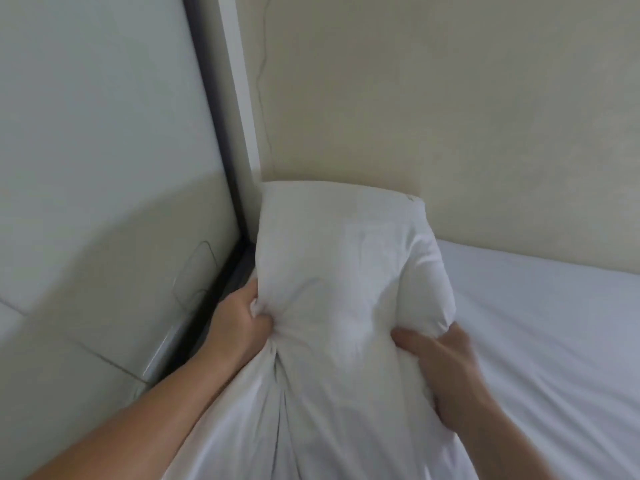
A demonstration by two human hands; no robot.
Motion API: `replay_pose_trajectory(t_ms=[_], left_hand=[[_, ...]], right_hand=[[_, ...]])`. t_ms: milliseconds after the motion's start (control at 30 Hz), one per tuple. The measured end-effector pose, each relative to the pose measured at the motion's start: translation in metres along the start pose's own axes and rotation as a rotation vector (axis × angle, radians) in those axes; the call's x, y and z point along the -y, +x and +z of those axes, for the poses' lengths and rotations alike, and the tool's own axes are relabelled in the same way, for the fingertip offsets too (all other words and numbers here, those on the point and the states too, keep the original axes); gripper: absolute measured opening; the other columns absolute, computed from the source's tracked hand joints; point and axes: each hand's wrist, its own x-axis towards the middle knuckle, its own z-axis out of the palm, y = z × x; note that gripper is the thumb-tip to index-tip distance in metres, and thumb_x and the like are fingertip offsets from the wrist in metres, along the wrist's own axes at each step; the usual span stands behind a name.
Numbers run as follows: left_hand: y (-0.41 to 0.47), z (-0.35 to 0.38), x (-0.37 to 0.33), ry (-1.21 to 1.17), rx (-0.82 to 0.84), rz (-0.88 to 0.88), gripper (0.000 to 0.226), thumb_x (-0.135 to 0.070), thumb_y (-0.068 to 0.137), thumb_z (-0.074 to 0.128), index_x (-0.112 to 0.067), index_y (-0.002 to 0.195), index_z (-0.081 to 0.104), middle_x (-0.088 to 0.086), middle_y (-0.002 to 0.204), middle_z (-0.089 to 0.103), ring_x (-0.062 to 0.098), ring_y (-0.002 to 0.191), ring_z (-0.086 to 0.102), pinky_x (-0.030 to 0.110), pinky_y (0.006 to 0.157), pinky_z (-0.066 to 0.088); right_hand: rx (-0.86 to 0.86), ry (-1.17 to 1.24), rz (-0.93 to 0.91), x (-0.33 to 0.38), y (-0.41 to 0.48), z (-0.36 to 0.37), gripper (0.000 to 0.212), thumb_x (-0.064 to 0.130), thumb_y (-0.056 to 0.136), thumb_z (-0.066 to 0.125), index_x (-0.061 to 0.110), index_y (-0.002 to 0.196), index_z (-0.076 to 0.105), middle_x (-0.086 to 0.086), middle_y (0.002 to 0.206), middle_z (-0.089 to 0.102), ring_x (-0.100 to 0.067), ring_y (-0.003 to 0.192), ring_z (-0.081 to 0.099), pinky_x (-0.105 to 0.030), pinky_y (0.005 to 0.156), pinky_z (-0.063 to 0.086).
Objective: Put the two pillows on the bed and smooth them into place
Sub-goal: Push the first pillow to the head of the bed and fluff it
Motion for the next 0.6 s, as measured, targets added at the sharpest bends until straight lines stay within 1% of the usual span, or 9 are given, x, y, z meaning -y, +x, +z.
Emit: replay_pose_trajectory(t_ms=[67,133,167,233,333,400,500,567,600], left_hand=[[-0.024,0.005,0.043,0.209,0.183,-0.266,0.029,-0.018,0.07,0.055,-0.025,0.097,0.064,-0.001,0.096,0.072,0.023,0.093,0.066,0.03,0.078,0.05],[-0.038,0.007,0.076,0.334,0.282,-0.514,0.054,-0.031,0.075,0.052,-0.021,0.128,0.053,0.01,0.129,0.061,0.026,0.116,0.057,0.034,0.093,0.046],[-0.038,0.007,0.082,0.318,0.259,-0.58,0.066,-0.035,0.076,0.048,-0.023,0.141,0.039,0.01,0.144,0.049,0.026,0.127,0.048,0.035,0.1,0.04],[-0.025,0.011,0.081,0.239,0.171,-0.61,0.083,-0.055,0.075,0.044,-0.033,0.15,0.016,0.006,0.156,0.03,0.026,0.139,0.033,0.039,0.107,0.031],[-0.008,0.04,0.08,0.183,0.192,-0.624,0.106,-0.091,0.062,0.04,-0.046,0.147,-0.006,0.008,0.157,0.025,0.031,0.14,0.03,0.047,0.109,0.027],[-0.006,0.068,0.085,0.148,0.175,-0.622,0.11,-0.093,0.06,0.041,-0.044,0.148,-0.004,0.014,0.152,0.032,0.036,0.132,0.041,0.046,0.105,0.034],[0.003,0.079,0.087,0.07,-0.043,-0.48,0.071,-0.07,0.077,0.05,-0.033,0.137,0.038,0.01,0.128,0.059,0.03,0.105,0.057,0.04,0.087,0.044],[0.008,0.067,0.084,0.147,-0.118,-0.383,0.048,-0.055,0.086,0.053,-0.029,0.127,0.049,0.008,0.118,0.065,0.029,0.101,0.058,0.039,0.08,0.043],[0.009,0.059,0.083,0.256,-0.107,-0.375,0.045,-0.054,0.088,0.049,-0.031,0.126,0.05,0.009,0.118,0.064,0.031,0.103,0.058,0.04,0.081,0.043]], right_hand=[[0.099,-0.389,0.117,-0.025,-0.007,-0.012,0.072,0.057,0.045,0.083,0.018,0.101,0.061,-0.003,0.094,0.072,-0.025,0.088,0.07,-0.043,0.078,0.056],[0.129,-0.745,0.216,-0.049,-0.01,-0.025,0.102,0.081,0.049,0.067,0.016,0.125,0.045,-0.008,0.123,0.057,-0.027,0.114,0.056,-0.039,0.092,0.045],[0.076,-0.782,0.246,-0.057,-0.005,-0.032,0.115,0.086,0.051,0.062,0.014,0.137,0.035,-0.012,0.136,0.047,-0.029,0.123,0.049,-0.04,0.096,0.041],[-0.013,-0.634,0.274,-0.061,0.013,-0.036,0.122,0.084,0.057,0.061,0.015,0.149,0.02,-0.017,0.148,0.036,-0.033,0.132,0.041,-0.044,0.101,0.038],[0.016,-0.315,0.271,-0.068,0.036,-0.01,0.097,0.067,0.069,0.069,0.019,0.144,0.032,-0.012,0.132,0.054,-0.032,0.115,0.055,-0.041,0.091,0.046],[0.007,-0.286,0.231,-0.078,0.042,0.013,0.075,0.06,0.073,0.071,0.019,0.129,0.043,-0.007,0.113,0.06,-0.028,0.1,0.058,-0.04,0.088,0.046],[-0.005,-0.3,0.181,-0.086,0.037,0.035,0.055,0.061,0.073,0.067,0.025,0.108,0.045,-0.003,0.106,0.063,-0.023,0.09,0.055,-0.037,0.082,0.042],[0.027,-0.325,0.202,-0.085,0.027,0.035,0.064,0.068,0.064,0.064,0.028,0.111,0.048,0.003,0.104,0.064,-0.023,0.096,0.059,-0.041,0.088,0.045],[0.049,-0.403,0.22,-0.084,0.024,0.03,0.076,0.072,0.061,0.062,0.029,0.121,0.046,0.002,0.109,0.061,-0.025,0.103,0.058,-0.043,0.093,0.045]])
